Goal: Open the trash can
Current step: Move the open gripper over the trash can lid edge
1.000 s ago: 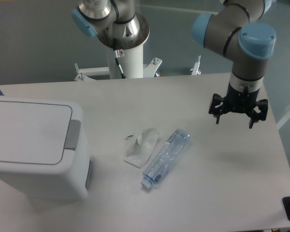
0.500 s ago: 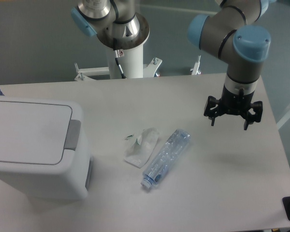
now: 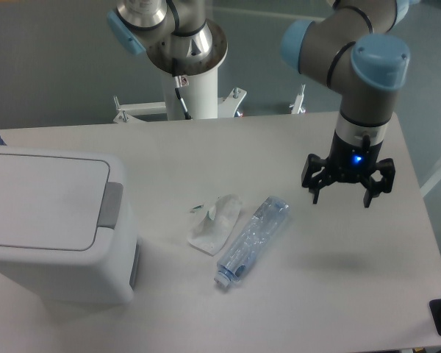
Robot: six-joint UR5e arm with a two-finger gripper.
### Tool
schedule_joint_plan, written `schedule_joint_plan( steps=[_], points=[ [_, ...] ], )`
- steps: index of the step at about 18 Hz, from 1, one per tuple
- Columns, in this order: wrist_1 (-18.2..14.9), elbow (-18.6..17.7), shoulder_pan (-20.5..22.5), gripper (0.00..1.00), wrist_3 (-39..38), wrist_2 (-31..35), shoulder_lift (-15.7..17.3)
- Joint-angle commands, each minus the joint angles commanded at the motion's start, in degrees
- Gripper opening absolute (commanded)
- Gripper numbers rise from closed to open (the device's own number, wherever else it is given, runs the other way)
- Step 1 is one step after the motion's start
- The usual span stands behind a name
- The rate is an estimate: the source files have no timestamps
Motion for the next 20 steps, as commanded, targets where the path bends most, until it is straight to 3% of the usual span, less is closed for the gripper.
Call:
schedule_joint_plan(
  steps=[5, 10, 13, 20],
  points=[
    [0.1, 1.1, -8.2, 1.0, -11.1, -2.3, 3.3],
    [0.1, 1.1, -15.7, 1.0, -16.7, -2.3, 6.3],
    [0.1, 0.4, -17.1, 1.0, -19.2, -2.2, 7.8],
    [0.5, -2.0, -19.2, 1.0, -19.8, -1.9, 7.2]
  ],
)
